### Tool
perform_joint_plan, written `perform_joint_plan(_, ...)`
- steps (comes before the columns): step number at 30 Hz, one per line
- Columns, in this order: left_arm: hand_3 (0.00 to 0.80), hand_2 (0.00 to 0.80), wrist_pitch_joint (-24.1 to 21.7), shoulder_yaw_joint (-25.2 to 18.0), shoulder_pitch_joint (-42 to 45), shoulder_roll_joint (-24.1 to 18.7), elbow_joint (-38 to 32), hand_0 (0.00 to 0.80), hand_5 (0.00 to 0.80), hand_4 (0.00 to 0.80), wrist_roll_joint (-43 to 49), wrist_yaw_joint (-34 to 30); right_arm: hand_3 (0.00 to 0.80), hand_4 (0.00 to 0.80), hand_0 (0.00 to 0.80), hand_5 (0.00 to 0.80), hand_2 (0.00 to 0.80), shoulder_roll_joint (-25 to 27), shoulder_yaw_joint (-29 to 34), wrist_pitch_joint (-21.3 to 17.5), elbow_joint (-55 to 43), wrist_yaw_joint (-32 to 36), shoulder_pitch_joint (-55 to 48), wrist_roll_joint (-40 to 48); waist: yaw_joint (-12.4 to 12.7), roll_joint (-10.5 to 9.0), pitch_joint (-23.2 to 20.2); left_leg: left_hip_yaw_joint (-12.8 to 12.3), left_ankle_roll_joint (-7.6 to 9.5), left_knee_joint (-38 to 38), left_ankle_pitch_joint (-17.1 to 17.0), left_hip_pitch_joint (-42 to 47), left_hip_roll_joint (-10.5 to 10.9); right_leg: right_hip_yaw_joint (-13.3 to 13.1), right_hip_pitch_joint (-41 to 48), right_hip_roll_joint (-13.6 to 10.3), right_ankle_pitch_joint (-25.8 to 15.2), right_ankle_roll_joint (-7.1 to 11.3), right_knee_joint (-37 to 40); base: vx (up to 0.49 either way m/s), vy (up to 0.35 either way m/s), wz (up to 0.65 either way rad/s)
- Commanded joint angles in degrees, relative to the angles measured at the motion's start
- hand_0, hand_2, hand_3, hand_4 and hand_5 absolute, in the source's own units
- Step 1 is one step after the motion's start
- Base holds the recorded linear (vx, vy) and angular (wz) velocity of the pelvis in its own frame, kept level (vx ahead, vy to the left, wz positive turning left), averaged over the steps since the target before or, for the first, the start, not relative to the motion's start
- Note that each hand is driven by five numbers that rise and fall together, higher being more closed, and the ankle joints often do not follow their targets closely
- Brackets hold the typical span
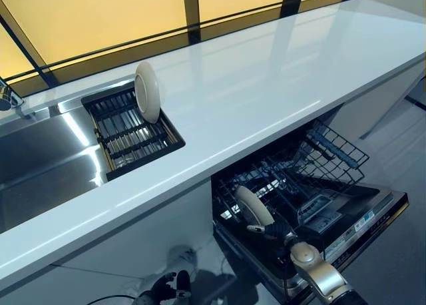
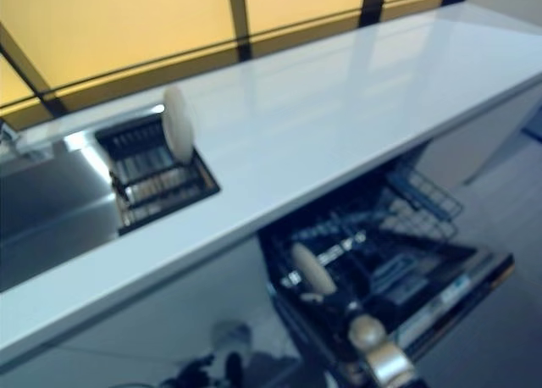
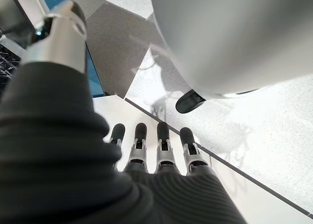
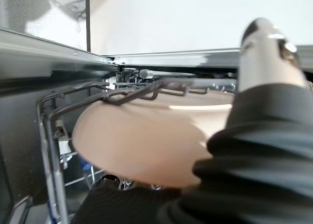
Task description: Take plates into dishwasher
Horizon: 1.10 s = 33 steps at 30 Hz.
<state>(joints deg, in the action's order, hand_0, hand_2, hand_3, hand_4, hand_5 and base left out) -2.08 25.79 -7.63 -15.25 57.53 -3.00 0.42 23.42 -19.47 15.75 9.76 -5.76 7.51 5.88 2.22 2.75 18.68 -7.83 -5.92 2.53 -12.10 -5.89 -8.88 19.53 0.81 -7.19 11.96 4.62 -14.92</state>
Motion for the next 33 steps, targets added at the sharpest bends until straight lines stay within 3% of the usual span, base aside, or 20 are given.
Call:
perform_joint_plan(1, 0.000, 0.000, -1.71, -1.65, -1.11, -0.77, -1.70, 0.000, 0.000, 0.000, 1.63, 0.55, 0.000, 0.000, 0.000, 0.000, 0.000, 0.76, 2.79, -4.72, -8.88, -0.45, 0.58, 2.31, -1.28, -2.35, 0.66, -1.84, 0.44, 0.19, 2.29, 2.11, 0.67, -2.89, -0.68, 1.59, -10.29, -1.04, 7.37, 0.036, -0.003, -0.02)
perform_joint_plan(8, 0.000, 0.000, -1.90, -2.56, 0.74, -0.61, -1.38, 0.000, 0.000, 0.000, 2.45, 0.29, 0.000, 0.000, 0.000, 0.000, 0.000, 1.04, 7.29, -7.78, -11.76, -2.88, -1.95, 3.49, -1.54, -2.50, -0.26, -2.38, 0.26, -0.09, 2.30, 2.70, 0.22, -3.09, 0.98, 1.73, -10.21, -0.98, 8.06, 0.032, -0.002, -0.03)
perform_joint_plan(20, 0.000, 0.000, -3.32, -5.74, 5.90, -0.78, 0.53, 0.000, 0.000, 0.000, 5.17, -0.52, 0.000, 0.000, 0.000, 0.000, 0.000, 3.51, 16.28, -7.02, -12.92, -2.60, -6.29, 4.85, -1.67, -3.21, -2.76, -3.58, -0.15, -0.72, 2.16, 4.26, -0.73, -3.25, 4.48, 2.01, -10.11, -1.01, 9.11, 0.072, -0.008, -0.03)
perform_joint_plan(33, 0.000, 0.000, -4.39, -8.32, 8.85, -1.38, 1.69, 0.000, 0.000, 0.000, 7.11, -1.41, 0.000, 0.000, 0.000, 0.000, 0.000, 7.17, 26.12, -8.68, -13.12, -4.01, -6.83, 8.03, -0.94, -4.23, -3.90, -3.53, -0.47, -0.72, 2.04, 5.81, -1.23, -2.90, 7.94, 2.34, -9.84, -1.01, 10.20, 0.058, -0.012, -0.02)
